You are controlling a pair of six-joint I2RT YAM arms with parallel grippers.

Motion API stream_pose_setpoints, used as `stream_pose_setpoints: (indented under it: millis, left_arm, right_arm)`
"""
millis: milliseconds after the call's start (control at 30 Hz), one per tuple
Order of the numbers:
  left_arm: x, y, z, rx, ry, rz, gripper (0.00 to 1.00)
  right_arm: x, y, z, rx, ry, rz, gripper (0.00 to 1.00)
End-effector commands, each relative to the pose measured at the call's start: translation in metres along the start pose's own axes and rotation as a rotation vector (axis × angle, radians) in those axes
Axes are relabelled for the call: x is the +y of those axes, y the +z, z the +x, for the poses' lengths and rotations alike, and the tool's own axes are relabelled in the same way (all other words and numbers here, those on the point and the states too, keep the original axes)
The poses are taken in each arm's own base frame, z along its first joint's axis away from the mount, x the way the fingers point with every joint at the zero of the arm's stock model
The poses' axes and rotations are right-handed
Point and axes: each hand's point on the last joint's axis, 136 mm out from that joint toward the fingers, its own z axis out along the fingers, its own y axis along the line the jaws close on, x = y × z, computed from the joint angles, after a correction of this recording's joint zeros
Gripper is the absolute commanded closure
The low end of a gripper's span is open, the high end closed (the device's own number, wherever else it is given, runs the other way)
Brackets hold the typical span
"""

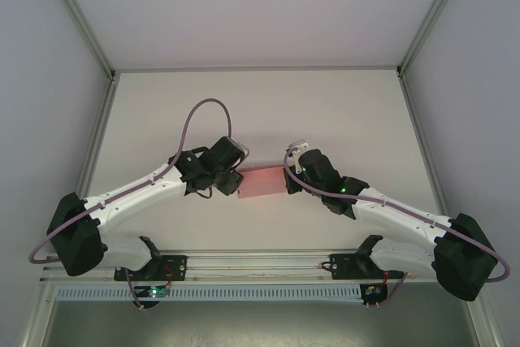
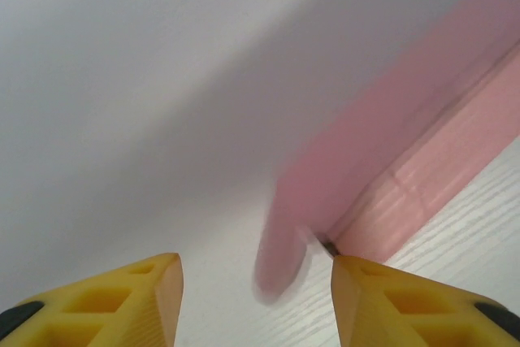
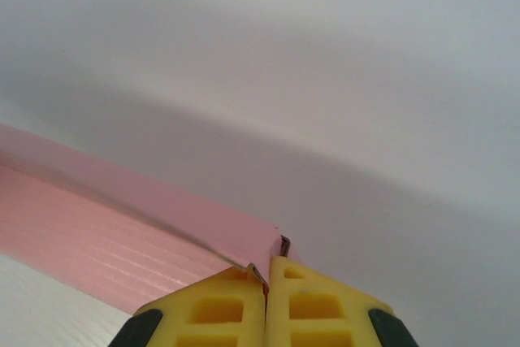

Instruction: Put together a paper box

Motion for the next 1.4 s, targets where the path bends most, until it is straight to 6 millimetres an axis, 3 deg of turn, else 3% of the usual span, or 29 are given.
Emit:
stream_pose_setpoints:
  millis: [0, 133, 233, 533, 733, 967, 1167, 1367]
  left_arm:
    - [-0.003, -0.009, -0.012, -0.036, -0.009, 0.025, 0.48]
    - [0.007, -0.023, -0.009, -0.051, -0.019, -0.018, 0.46]
    - [0.004, -0.025, -0.005, -0.066, -0.018, 0.007, 0.45]
    - [0.001, -0.006, 0.001, -0.017, -0.016, 0.01, 0.49]
    - [0.001, 0.007, -0.004, -0.003, -0.046, -0.007, 0.59]
    - [0.005, 0.01, -0.015, -0.002, -0.106, -0.036, 1.0]
    - [-0.011, 0.007, -0.022, 0.038, -0.234, 0.083, 1.0]
    - [-0.015, -0.001, -0.024, 0.074, -0.402, 0.183, 1.0]
  right_arm:
    - [0.003, -0.003, 0.002, 0.029, -0.004, -0.006, 1.0]
    - [0.002, -0.004, 0.003, 0.034, -0.011, 0.002, 1.0]
    - [0.001, -0.004, 0.004, 0.037, -0.009, 0.005, 1.0]
    - [0.004, -0.004, 0.004, 0.041, -0.011, -0.005, 1.0]
    - [0.005, -0.002, 0.005, 0.051, -0.014, -0.013, 1.0]
    - [0.007, -0.002, 0.006, 0.056, -0.024, -0.022, 1.0]
    - [0.007, 0.001, 0.012, 0.071, -0.065, 0.021, 1.0]
    - [0.008, 0.002, 0.017, 0.086, -0.108, 0.06, 1.0]
